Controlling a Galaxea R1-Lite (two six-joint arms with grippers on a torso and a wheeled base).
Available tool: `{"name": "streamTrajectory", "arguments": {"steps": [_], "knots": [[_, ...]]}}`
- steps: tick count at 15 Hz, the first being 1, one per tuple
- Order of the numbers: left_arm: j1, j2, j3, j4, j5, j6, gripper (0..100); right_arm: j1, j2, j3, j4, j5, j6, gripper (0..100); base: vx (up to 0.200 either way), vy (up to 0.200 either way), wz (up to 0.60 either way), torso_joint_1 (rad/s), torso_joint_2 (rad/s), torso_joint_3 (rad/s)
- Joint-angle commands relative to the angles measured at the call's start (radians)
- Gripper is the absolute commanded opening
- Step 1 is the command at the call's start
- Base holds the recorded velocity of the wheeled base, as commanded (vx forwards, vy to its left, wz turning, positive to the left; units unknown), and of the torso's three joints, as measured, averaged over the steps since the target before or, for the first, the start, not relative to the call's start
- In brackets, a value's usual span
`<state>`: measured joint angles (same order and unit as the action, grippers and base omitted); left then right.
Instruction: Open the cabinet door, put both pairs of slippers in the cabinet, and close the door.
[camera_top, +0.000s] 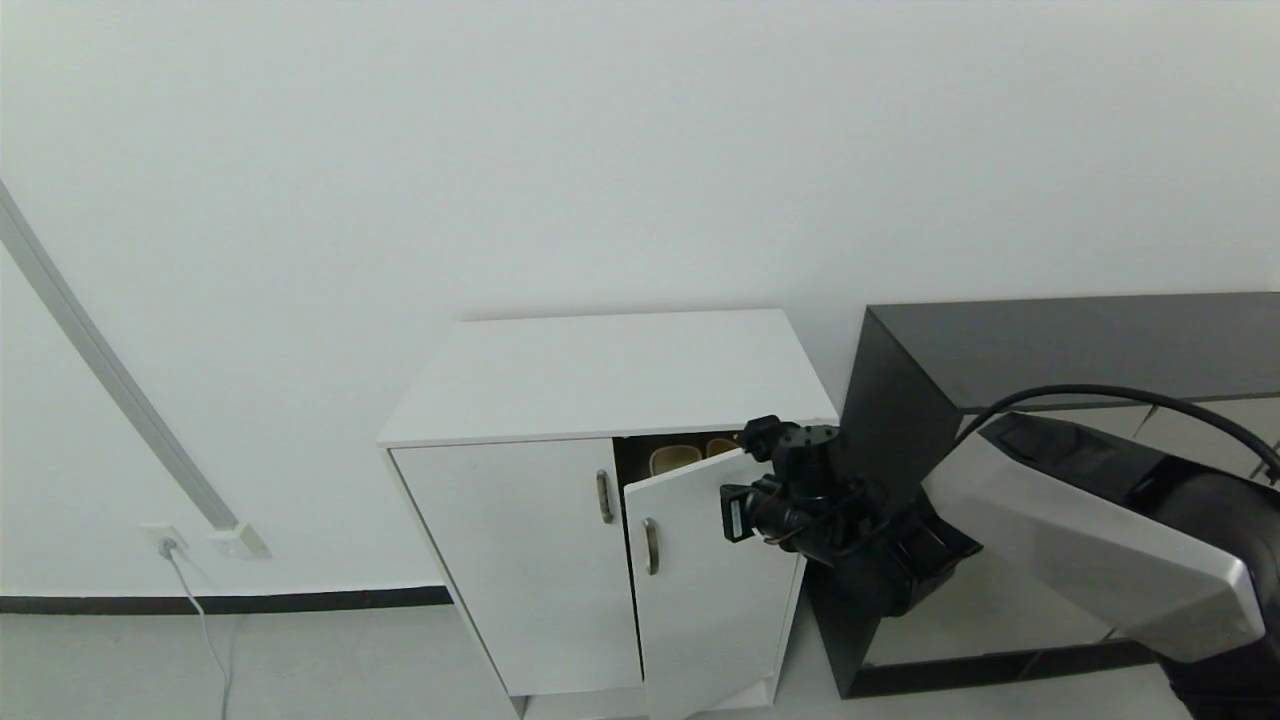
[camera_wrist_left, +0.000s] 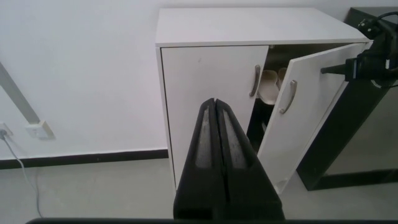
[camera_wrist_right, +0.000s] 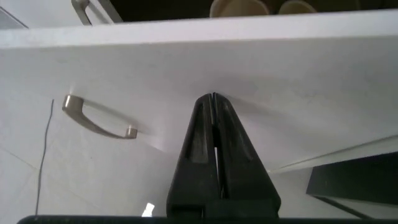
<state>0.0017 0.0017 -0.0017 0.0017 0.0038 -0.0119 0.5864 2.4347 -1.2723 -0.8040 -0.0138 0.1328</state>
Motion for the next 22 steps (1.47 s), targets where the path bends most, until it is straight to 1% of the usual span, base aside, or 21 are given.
{"name": "streamTrajectory", "arguments": {"steps": [1,4,12,13,14,15,22], "knots": [[0.0,0.0,0.0,0.0,0.001,0.0,0,-0.005,0.012,-0.032,0.013,-0.002,-0.002,0,0.0,0.0,0.0,0.0,0.0,0.0],[0.0,0.0,0.0,0.0,0.001,0.0,0,-0.026,0.038,-0.101,0.063,-0.002,-0.021,0,0.0,0.0,0.0,0.0,0.0,0.0],[0.0,0.0,0.0,0.0,0.001,0.0,0,-0.04,0.064,-0.177,0.108,-0.003,-0.047,0,0.0,0.0,0.0,0.0,0.0,0.0],[0.0,0.0,0.0,0.0,-0.001,0.0,0,-0.04,0.067,-0.183,0.111,-0.011,-0.047,0,0.0,0.0,0.0,0.0,0.0,0.0],[0.0,0.0,0.0,0.0,0.001,0.0,0,-0.04,0.081,-0.214,0.128,-0.048,-0.048,0,0.0,0.0,0.0,0.0,0.0,0.0],[0.0,0.0,0.0,0.0,0.001,0.0,0,-0.04,0.09,-0.236,0.135,-0.055,-0.048,0,0.0,0.0,0.0,0.0,0.0,0.0],[0.0,0.0,0.0,0.0,0.001,0.0,0,-0.045,0.098,-0.259,0.151,-0.057,-0.048,0,0.0,0.0,0.0,0.0,0.0,0.0]]}}
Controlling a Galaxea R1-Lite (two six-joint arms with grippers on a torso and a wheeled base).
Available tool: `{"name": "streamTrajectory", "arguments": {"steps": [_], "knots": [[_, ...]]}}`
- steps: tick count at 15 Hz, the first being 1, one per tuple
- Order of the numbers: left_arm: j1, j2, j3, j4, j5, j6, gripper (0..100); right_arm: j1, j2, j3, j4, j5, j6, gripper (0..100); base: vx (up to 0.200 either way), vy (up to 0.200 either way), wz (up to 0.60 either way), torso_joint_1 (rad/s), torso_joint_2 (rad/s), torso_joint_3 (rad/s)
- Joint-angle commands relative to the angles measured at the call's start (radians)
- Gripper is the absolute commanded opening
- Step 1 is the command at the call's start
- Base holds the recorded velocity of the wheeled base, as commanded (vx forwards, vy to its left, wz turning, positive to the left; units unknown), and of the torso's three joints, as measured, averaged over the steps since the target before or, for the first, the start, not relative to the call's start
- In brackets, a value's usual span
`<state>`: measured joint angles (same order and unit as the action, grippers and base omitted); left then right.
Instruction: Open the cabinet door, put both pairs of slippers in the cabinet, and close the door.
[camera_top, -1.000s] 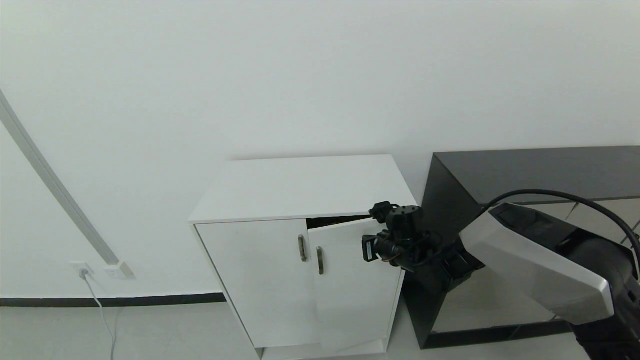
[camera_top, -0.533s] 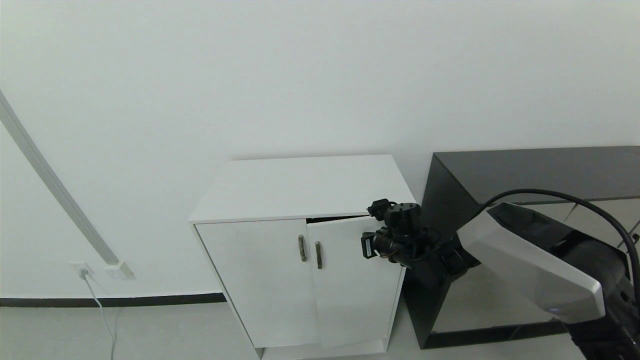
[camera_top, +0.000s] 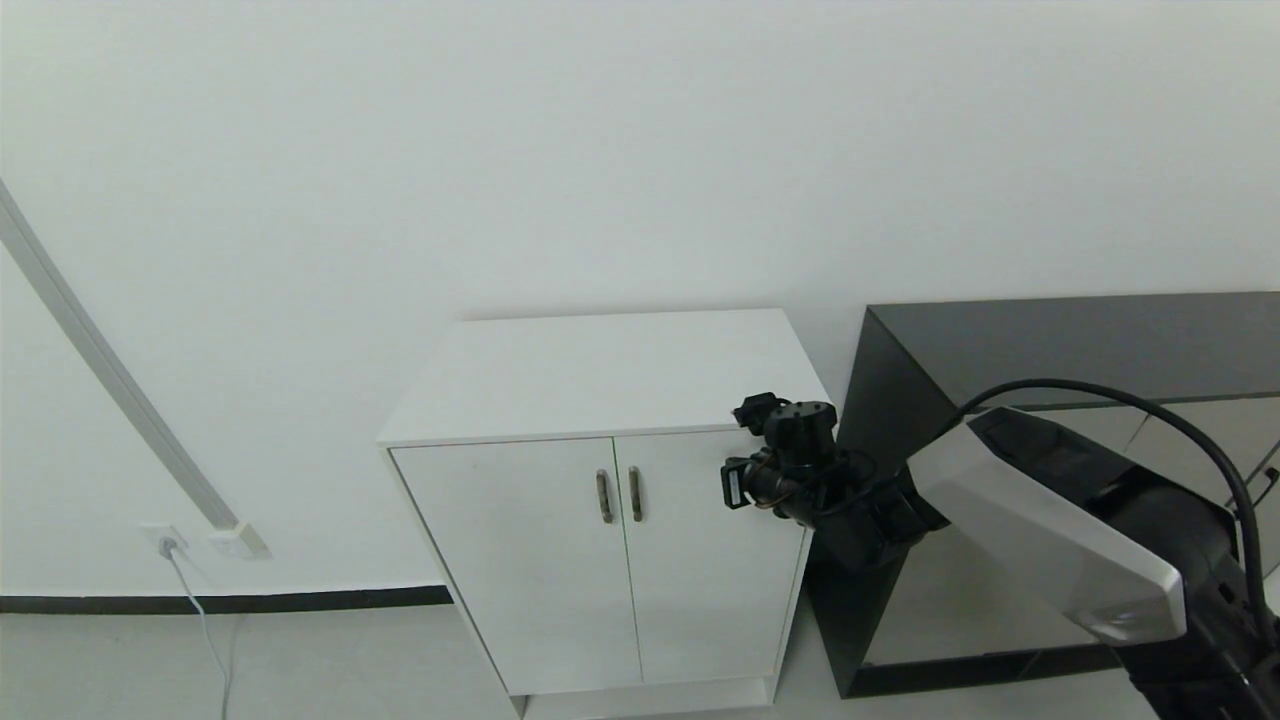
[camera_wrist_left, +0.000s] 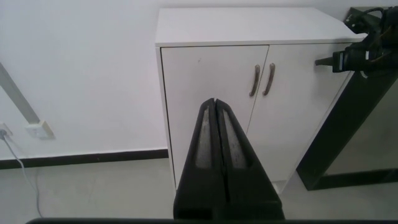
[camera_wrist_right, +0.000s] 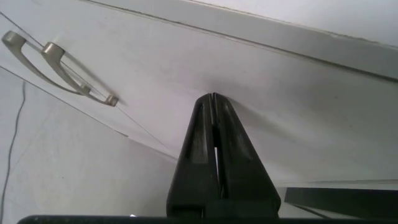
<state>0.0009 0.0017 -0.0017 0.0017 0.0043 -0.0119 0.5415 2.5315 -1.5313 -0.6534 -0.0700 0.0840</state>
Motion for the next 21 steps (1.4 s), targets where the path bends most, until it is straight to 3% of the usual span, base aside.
{"name": "streamTrajectory", "arguments": {"steps": [1,7,10,21], "knots": [[0.001,0.0,0.0,0.0,0.0,0.0,0,0.0,0.001,0.005,-0.002,-0.002,0.0,0,0.0,0.0,0.0,0.0,0.0,0.0],[0.001,0.0,0.0,0.0,0.0,0.0,0,0.003,-0.073,0.178,-0.095,-0.062,0.002,0,0.0,0.0,0.0,0.0,0.0,0.0],[0.001,0.0,0.0,0.0,0.0,0.0,0,0.0,-0.204,0.356,-0.15,-0.079,0.002,0,0.0,0.0,0.0,0.0,0.0,0.0],[0.001,0.0,0.0,0.0,-0.003,0.003,0,-0.049,-0.778,0.991,-0.153,-0.215,0.0,0,0.0,0.0,0.0,0.0,0.0,0.0]]}}
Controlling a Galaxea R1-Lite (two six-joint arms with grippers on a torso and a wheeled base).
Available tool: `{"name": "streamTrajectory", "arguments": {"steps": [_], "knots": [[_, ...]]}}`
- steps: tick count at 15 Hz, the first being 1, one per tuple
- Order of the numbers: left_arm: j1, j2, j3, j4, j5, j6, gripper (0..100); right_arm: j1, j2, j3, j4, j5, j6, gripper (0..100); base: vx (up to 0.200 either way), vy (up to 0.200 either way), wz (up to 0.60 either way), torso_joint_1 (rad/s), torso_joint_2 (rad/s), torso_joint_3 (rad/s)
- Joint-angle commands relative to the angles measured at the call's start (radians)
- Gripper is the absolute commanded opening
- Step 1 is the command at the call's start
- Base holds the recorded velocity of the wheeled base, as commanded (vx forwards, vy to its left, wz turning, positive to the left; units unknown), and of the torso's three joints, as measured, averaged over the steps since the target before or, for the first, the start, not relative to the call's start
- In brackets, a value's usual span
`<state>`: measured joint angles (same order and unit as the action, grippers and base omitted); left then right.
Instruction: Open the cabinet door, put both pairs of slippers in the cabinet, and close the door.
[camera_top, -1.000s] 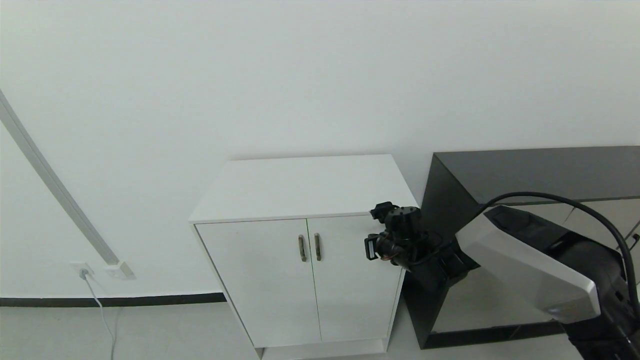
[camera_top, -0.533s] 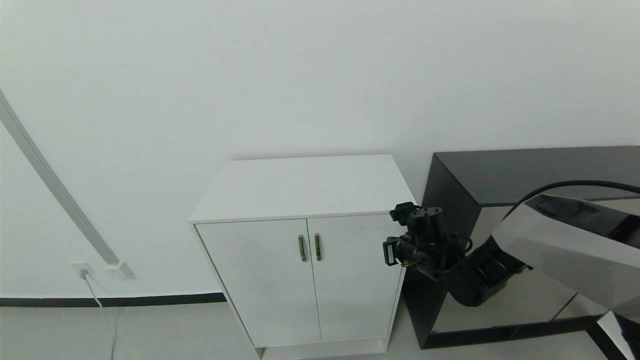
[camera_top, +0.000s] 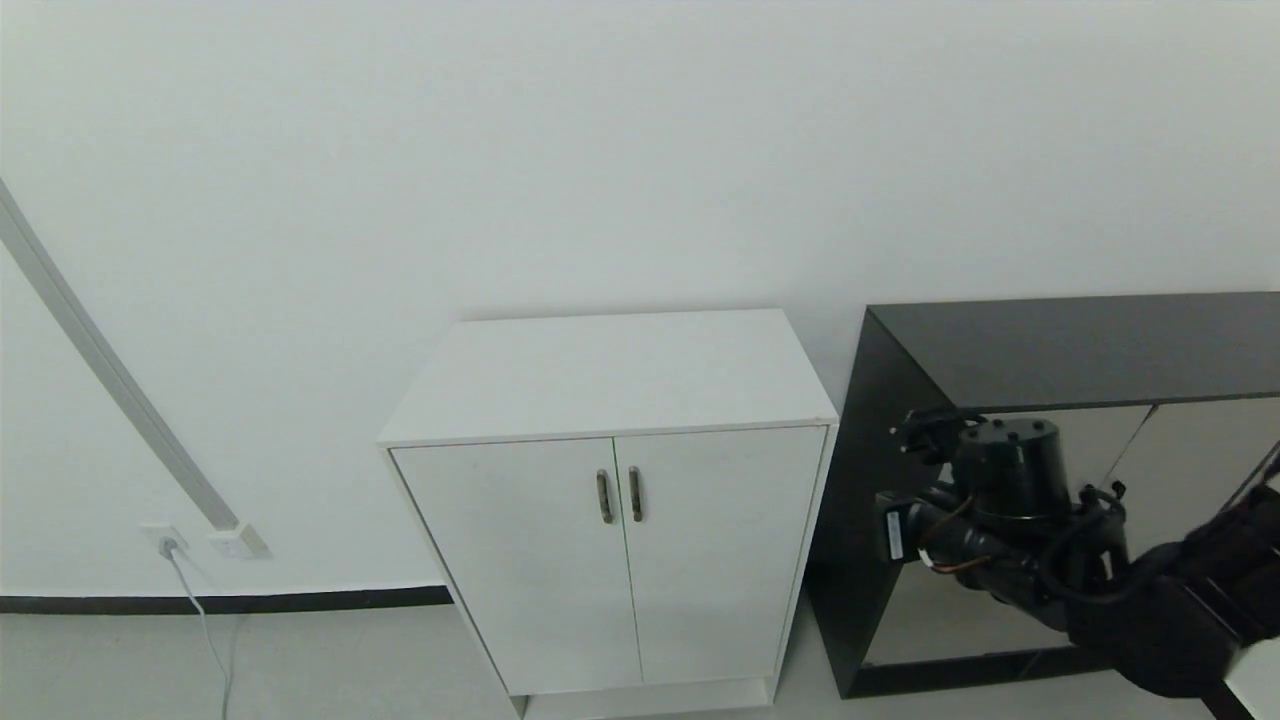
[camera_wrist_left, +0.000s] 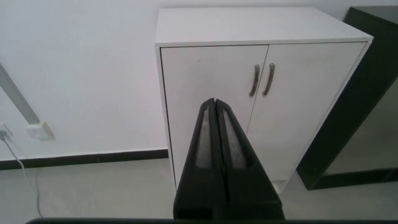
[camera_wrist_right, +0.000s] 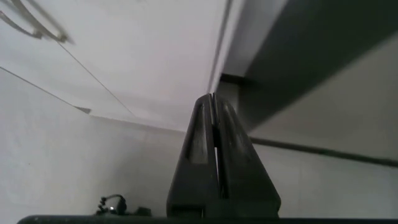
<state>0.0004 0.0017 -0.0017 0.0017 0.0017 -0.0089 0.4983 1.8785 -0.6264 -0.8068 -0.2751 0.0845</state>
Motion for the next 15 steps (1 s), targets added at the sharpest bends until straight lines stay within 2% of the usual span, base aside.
{"name": "streamTrajectory", "arguments": {"steps": [1,7,12,15], "knots": [[0.001,0.0,0.0,0.0,0.0,0.0,0,-0.01,-0.18,0.162,0.0,-0.045,0.006,0,0.0,0.0,0.0,0.0,0.0,0.0],[0.001,0.0,0.0,0.0,0.0,-0.002,0,-0.046,-0.447,0.442,0.003,-0.065,0.0,0,0.0,0.0,0.0,0.0,0.0,0.0],[0.001,0.0,0.0,0.0,0.0,0.0,0,-0.049,-0.67,0.606,0.014,-0.065,-0.015,0,0.0,0.0,0.0,0.0,0.0,0.0],[0.001,0.0,0.0,0.0,0.0,0.0,0,-0.046,-0.898,0.626,0.21,-0.052,-0.071,0,0.0,0.0,0.0,0.0,0.0,0.0]]}}
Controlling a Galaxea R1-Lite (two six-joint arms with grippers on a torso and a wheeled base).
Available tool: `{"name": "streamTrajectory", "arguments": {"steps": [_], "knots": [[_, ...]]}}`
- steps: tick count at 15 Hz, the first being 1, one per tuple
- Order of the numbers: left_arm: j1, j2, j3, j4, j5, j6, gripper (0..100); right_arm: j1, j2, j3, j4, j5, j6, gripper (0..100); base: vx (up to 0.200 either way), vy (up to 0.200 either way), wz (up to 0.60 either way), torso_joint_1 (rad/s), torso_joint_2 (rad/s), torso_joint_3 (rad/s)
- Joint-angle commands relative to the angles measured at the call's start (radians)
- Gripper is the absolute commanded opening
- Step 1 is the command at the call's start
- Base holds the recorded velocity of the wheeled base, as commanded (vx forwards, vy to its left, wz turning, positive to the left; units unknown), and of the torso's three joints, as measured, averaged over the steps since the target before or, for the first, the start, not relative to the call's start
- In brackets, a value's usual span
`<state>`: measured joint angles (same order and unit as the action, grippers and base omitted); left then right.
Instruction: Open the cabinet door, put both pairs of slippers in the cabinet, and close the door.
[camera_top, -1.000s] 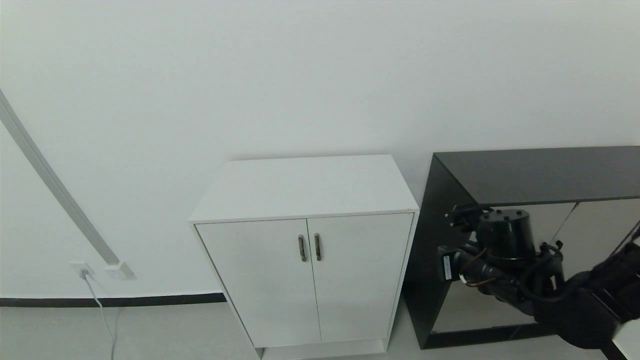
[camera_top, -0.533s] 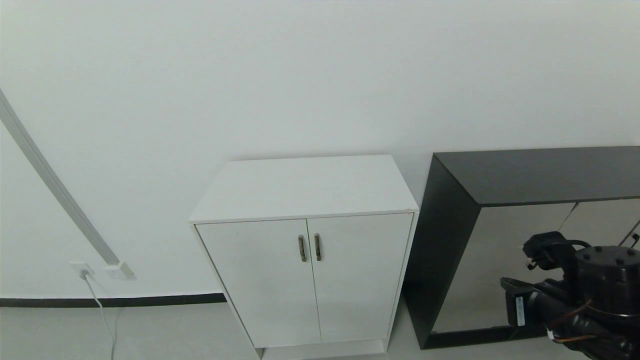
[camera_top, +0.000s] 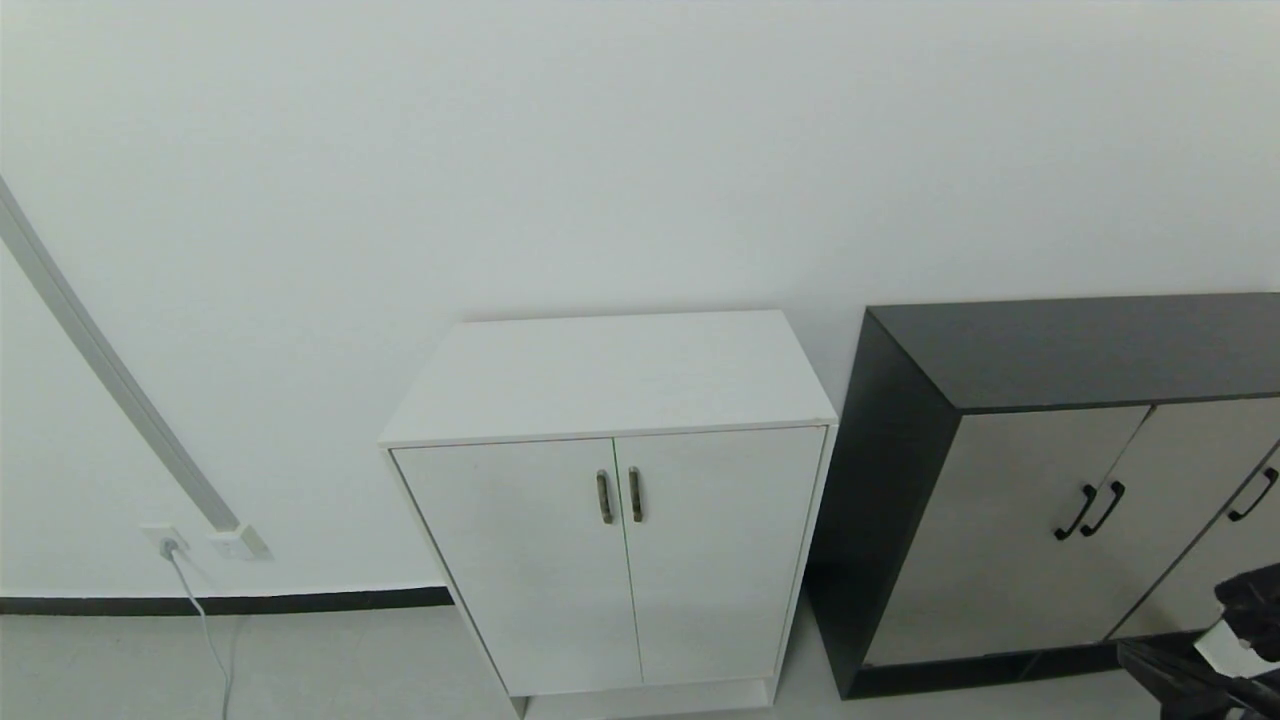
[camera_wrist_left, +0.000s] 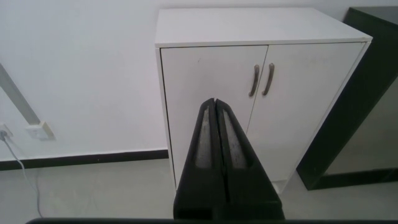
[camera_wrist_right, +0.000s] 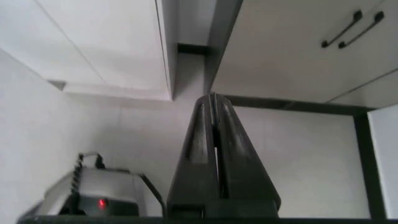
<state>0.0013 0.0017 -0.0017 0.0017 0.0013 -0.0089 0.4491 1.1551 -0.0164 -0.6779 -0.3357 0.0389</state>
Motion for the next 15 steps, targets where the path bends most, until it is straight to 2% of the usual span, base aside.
{"name": "streamTrajectory", "arguments": {"steps": [1,5,7,11,15], "knots": [[0.0,0.0,0.0,0.0,0.0,0.0,0,0.005,-0.259,0.016,0.164,0.035,-0.068,0,0.0,0.0,0.0,0.0,0.0,0.0],[0.0,0.0,0.0,0.0,0.0,0.0,0,0.006,-0.529,0.016,0.495,0.228,-0.128,0,0.0,0.0,0.0,0.0,0.0,0.0],[0.0,0.0,0.0,0.0,0.0,0.0,0,0.005,-0.598,0.016,0.594,0.302,-0.143,0,0.0,0.0,0.0,0.0,0.0,0.0],[0.0,0.0,0.0,0.0,0.0,0.0,0,0.0,-0.626,0.016,0.623,0.38,-0.143,0,0.0,0.0,0.0,0.0,0.0,0.0],[0.0,0.0,0.0,0.0,0.0,0.0,0,0.002,-0.617,0.016,0.624,0.382,-0.139,0,0.0,0.0,0.0,0.0,0.0,0.0]]}}
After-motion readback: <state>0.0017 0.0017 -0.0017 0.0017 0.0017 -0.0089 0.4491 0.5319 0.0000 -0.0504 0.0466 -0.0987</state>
